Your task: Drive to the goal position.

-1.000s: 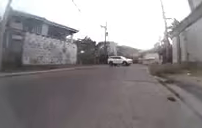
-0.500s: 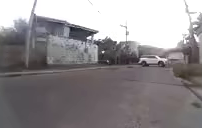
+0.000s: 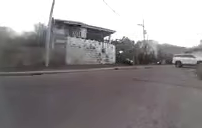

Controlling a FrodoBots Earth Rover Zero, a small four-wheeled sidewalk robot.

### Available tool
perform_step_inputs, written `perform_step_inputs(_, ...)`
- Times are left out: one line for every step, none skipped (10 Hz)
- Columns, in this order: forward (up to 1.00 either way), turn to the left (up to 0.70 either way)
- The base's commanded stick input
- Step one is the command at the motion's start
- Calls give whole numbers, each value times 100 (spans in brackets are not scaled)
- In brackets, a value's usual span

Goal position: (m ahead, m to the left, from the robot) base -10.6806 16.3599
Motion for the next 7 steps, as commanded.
perform_step_inputs(0,100)
perform_step_inputs(0,100)
perform_step_inputs(0,100)
perform_step_inputs(0,100)
perform_step_inputs(0,100)
perform_step_inputs(0,100)
perform_step_inputs(0,100)
